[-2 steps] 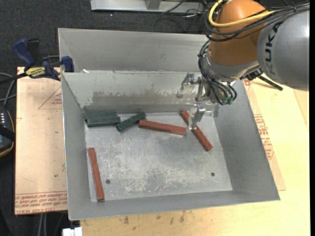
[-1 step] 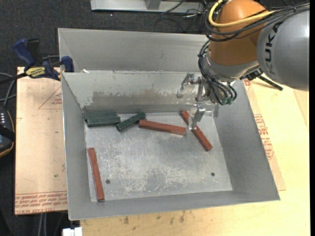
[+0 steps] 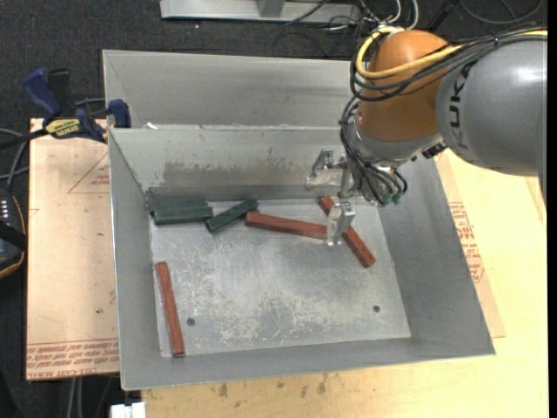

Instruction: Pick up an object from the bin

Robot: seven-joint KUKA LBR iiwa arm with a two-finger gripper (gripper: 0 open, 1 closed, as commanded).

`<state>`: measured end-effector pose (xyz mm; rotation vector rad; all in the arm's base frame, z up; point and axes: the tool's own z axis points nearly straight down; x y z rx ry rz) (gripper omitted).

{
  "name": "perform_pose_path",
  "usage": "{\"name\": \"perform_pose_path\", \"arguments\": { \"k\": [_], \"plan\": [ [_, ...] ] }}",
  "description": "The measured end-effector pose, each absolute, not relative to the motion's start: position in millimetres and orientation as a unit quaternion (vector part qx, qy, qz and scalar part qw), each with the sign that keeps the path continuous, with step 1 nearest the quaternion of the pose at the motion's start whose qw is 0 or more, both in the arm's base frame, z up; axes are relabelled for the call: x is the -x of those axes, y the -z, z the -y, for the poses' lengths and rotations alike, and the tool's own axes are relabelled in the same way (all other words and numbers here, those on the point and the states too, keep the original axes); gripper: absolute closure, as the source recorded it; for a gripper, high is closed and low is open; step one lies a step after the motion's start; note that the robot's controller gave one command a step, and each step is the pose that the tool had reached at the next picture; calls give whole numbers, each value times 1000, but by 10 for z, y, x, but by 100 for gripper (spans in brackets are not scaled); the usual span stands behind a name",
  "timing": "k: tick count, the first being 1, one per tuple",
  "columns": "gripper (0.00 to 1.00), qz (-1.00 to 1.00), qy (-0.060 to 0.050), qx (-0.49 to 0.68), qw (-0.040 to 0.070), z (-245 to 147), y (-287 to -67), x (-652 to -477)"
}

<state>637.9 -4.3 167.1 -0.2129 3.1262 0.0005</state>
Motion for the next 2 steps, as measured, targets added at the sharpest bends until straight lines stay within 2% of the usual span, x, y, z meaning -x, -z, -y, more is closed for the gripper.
{"name": "perform_pose_path", "arguments": {
  "k": [1,2],
  "plan": [
    [100,-995,0,97,9,294,-790,-6501],
    [100,-995,0,96,9,294,-791,-6501]
  ]
}}
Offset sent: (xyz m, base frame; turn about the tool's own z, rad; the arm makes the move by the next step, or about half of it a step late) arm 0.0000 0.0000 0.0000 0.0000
